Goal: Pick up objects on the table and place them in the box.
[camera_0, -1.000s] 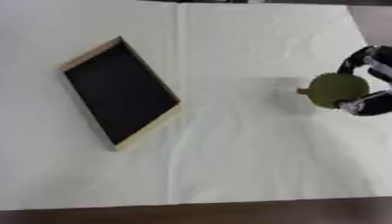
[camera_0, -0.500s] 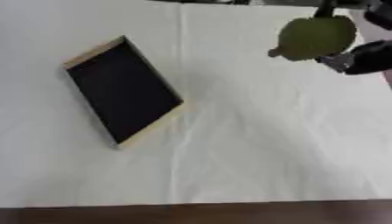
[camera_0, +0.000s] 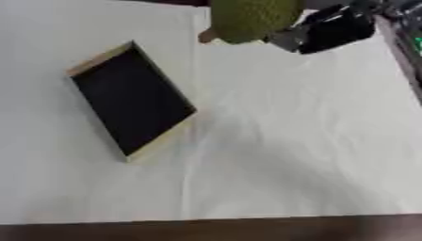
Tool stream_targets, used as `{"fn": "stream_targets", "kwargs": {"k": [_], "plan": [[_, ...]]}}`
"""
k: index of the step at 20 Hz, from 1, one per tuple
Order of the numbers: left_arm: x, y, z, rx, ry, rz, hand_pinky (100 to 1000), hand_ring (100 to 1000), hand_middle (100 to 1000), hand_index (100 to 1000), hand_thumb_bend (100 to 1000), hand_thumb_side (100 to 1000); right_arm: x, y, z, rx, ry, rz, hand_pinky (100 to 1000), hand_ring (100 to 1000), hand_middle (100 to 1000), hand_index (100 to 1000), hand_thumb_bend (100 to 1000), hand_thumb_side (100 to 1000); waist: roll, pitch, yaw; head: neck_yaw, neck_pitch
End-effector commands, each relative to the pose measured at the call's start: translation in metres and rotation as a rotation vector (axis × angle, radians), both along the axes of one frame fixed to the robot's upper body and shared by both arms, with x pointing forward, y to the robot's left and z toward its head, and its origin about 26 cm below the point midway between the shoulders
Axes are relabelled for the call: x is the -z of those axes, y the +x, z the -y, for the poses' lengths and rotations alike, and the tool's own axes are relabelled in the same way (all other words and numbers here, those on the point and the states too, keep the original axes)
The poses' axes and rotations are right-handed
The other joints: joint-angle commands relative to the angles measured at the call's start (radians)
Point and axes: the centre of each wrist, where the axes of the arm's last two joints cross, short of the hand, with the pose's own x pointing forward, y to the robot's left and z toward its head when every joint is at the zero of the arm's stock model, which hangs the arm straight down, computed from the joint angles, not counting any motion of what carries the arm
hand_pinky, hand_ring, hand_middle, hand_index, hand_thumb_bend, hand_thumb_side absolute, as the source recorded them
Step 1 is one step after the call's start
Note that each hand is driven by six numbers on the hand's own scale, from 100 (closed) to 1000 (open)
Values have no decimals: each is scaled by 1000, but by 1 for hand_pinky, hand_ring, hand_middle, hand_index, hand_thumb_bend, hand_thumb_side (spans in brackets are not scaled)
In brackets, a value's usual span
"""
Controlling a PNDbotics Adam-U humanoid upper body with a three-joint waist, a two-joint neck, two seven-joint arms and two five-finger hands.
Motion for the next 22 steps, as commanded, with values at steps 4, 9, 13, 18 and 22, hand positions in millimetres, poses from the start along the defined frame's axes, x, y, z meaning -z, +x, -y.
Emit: {"fn": "stream_targets", "kwargs": {"k": [4, 9, 13, 18, 22], "plan": [[-10, 0, 3, 23, 15, 34, 691, 671, 703, 746, 100, 606, 6, 20, -49, -29, 10, -12, 743, 646, 455, 594, 186, 100, 6, -17, 14, -26, -1], [-11, 1, 6, 40, 12, 38, 692, 671, 703, 746, 100, 607, 27, 54, -81, 0, 15, -64, 750, 654, 451, 596, 130, 100, 5, -11, 32, -43, -5], [-12, 2, 8, 55, 11, 45, 692, 671, 703, 746, 100, 605, 47, 81, -98, 56, 11, -95, 749, 655, 448, 594, 111, 100, 7, -6, 48, -56, -11], [-14, 4, 10, 71, 8, 54, 692, 671, 703, 746, 100, 605, 80, 110, -113, 124, -40, -125, 755, 661, 452, 598, 109, 100, 8, 2, 69, -72, -17], [-15, 5, 12, 82, 6, 60, 692, 671, 703, 746, 100, 606, 105, 122, -119, 148, -66, -153, 764, 671, 457, 606, 100, 100, 6, 8, 81, -78, -23]]}}
